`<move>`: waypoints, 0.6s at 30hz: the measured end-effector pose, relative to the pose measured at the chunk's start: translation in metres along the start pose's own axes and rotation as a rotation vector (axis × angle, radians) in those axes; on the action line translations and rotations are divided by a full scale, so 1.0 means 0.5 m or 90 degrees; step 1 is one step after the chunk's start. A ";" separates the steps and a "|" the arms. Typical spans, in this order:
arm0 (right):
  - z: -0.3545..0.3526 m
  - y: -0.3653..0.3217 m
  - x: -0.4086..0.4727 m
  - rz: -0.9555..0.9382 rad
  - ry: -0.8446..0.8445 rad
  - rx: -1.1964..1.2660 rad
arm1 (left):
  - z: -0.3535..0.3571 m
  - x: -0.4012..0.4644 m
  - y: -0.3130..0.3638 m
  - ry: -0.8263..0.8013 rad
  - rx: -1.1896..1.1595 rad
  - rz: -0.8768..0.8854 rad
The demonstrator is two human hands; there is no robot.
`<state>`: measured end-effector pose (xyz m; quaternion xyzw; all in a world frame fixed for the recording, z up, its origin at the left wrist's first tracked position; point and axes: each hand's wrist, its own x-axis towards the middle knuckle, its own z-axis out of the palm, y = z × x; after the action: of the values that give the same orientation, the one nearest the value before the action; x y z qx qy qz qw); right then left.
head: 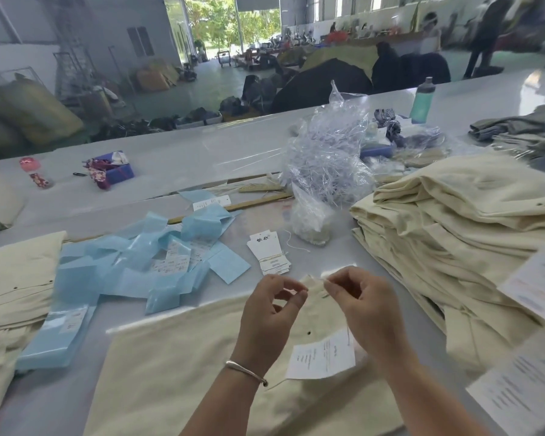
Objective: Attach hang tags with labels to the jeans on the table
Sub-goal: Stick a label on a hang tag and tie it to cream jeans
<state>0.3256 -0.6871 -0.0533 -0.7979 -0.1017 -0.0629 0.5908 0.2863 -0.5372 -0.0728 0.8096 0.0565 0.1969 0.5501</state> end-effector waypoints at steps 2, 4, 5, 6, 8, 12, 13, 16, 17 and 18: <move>-0.036 0.004 0.023 -0.061 0.132 -0.098 | 0.027 0.008 -0.016 -0.020 0.012 -0.038; -0.071 0.003 0.049 -0.132 0.229 -0.155 | 0.051 0.017 -0.037 -0.035 0.036 -0.062; -0.085 0.002 0.063 -0.174 0.255 -0.178 | 0.061 0.022 -0.049 -0.043 0.052 -0.069; -0.096 0.002 0.076 -0.213 0.269 -0.188 | 0.071 0.028 -0.060 -0.052 0.070 -0.075; -0.105 0.001 0.098 -0.271 0.267 -0.177 | 0.089 0.043 -0.082 -0.067 0.097 -0.086; -0.079 0.038 0.129 -0.327 0.187 -0.176 | 0.124 0.086 -0.121 -0.065 0.148 -0.081; -0.065 0.061 0.134 -0.315 0.161 -0.184 | 0.133 0.097 -0.131 -0.062 0.166 -0.074; -0.019 0.151 0.141 -0.219 0.066 -0.213 | 0.165 0.132 -0.167 -0.083 0.219 -0.072; -0.006 0.183 0.141 -0.171 0.027 -0.213 | 0.177 0.142 -0.180 -0.100 0.242 -0.073; 0.006 0.214 0.141 -0.122 -0.007 -0.211 | 0.190 0.151 -0.193 -0.119 0.271 -0.074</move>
<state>0.4191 -0.7080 -0.1380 -0.8715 -0.1688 -0.1301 0.4417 0.4037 -0.5589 -0.1715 0.9174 0.0923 0.0726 0.3803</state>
